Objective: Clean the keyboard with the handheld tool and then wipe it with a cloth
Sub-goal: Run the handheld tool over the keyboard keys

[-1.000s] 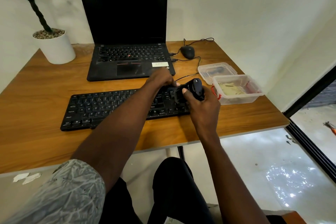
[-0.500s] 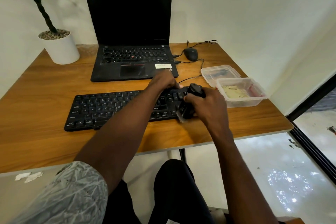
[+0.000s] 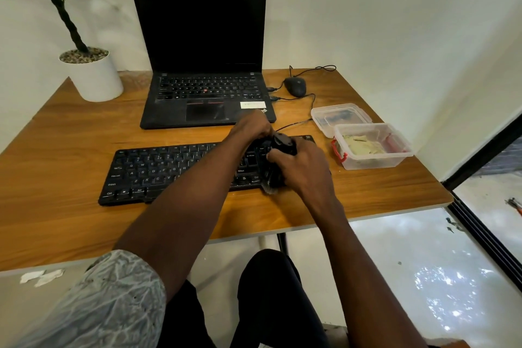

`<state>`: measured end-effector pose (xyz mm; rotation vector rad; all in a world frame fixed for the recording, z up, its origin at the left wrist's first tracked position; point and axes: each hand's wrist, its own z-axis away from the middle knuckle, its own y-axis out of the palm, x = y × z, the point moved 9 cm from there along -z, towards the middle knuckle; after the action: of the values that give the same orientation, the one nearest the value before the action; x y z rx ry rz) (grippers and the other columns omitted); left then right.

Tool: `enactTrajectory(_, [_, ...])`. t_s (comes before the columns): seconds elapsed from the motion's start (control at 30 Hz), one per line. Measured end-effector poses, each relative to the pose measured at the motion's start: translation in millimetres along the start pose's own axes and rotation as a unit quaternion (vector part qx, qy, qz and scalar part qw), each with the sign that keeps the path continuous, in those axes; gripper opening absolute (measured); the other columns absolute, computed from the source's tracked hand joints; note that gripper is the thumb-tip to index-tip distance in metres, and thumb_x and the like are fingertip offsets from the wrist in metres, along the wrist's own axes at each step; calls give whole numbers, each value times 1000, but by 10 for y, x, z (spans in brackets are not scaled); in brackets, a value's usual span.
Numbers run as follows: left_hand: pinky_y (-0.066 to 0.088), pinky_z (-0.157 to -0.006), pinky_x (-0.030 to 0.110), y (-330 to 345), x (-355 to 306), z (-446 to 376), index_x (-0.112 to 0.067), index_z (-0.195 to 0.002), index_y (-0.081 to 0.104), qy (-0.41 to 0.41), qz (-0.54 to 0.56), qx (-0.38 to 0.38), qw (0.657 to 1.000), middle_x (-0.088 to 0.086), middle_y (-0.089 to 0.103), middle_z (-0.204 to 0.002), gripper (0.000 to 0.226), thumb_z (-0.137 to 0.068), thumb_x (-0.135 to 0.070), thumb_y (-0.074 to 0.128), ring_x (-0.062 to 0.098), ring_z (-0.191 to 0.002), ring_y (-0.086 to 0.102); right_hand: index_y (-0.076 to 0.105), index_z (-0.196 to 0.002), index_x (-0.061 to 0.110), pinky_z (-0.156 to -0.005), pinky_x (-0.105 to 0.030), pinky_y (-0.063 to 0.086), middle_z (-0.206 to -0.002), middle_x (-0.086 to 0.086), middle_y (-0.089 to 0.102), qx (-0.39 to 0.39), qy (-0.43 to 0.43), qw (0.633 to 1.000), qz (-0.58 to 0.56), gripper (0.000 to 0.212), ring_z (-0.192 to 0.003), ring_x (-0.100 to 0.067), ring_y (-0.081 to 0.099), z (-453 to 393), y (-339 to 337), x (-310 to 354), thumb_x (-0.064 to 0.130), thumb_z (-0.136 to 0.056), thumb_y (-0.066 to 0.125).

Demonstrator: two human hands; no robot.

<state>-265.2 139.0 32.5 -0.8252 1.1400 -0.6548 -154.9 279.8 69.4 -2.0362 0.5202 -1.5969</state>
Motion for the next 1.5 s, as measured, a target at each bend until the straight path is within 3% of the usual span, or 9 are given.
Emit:
enactTrajectory(0.17, [34, -48, 26, 5, 19, -20, -5, -66, 55, 7, 2, 0, 1000, 10, 55, -76, 24, -86, -13, 63, 18, -55, 44, 60, -84, 19, -61, -26, 45, -76, 7, 63, -61, -30, 998, 6, 18, -70, -7, 59, 8, -86, 96, 37, -86, 63])
enactTrajectory(0.3, [41, -56, 26, 14, 16, 21, -2, -96, 69, 4, -5, 0, 1000, 8, 60, -86, 23, -85, -21, 68, 19, -71, 53, 58, -80, 21, -61, -27, 48, -73, 7, 63, 9, -7, 999, 35, 16, -69, -10, 62, -18, -35, 107, 36, -84, 63])
enactTrajectory(0.4, [39, -51, 26, 2, -2, 10, 1, -102, 67, 6, -8, -3, 1000, 12, 63, -92, 23, -87, -17, 65, 20, -75, 53, 59, -88, 22, -69, -30, 49, -80, 8, 63, -53, -19, 998, 29, 16, -76, -12, 61, -72, -260, 133, 37, -85, 64])
enactTrajectory(0.57, [48, -68, 29, 41, 28, -6, -4, -97, 68, -15, 20, 13, 1000, 9, 65, -96, 37, -74, -29, 81, 21, -79, 58, 59, -84, 27, -74, -46, 58, -81, 3, 66, 23, 42, 999, 20, 14, -78, -18, 66, -163, -248, -129, 36, -80, 69])
enactTrajectory(0.77, [51, -80, 33, 71, 13, -12, -5, -102, 66, -15, 19, 20, 1000, 9, 65, -102, 41, -75, -32, 80, 22, -86, 58, 63, -95, 22, -71, -33, 55, -85, 6, 64, -33, 4, 999, 12, 21, -83, -15, 65, -136, -316, -89, 38, -83, 68])
enactTrajectory(1.03, [47, -80, 33, 74, 14, 7, -2, -114, 61, -24, 24, 20, 999, 8, 61, -108, 55, -75, -34, 80, 25, -99, 57, 65, -100, 20, -80, -42, 54, -95, 0, 69, -66, 29, 996, 46, 25, -85, -17, 63, -172, -506, -188, 40, -83, 66])
enactTrajectory(1.2, [48, -85, 36, 68, 26, -5, -1, -118, 59, -19, 28, 14, 999, 11, 61, -121, 61, -73, -36, 81, 29, -109, 57, 67, -90, 15, -69, -31, 48, -85, -2, 68, -61, 72, 993, 71, 26, -80, -18, 63, -207, -634, -300, 39, -81, 66])
enactTrajectory(1.3, [50, -90, 39, 90, 36, -32, -1, -117, 60, -15, 32, 18, 999, 13, 62, -120, 60, -73, -35, 82, 29, -109, 58, 67, -95, 18, -79, -41, 53, -90, -1, 70, -86, 52, 993, 60, 26, -83, -19, 64, -152, -648, -280, 40, -82, 65])
enactTrajectory(1.5, [50, -90, 38, 102, 57, -45, 0, -120, 58, -22, 47, 18, 999, 11, 61, -123, 65, -71, -36, 83, 30, -110, 58, 66, -100, 20, -75, -45, 59, -92, 1, 70, -40, 77, 996, -23, 26, -81, -17, 68, -62, -520, -432, 37, -81, 70])
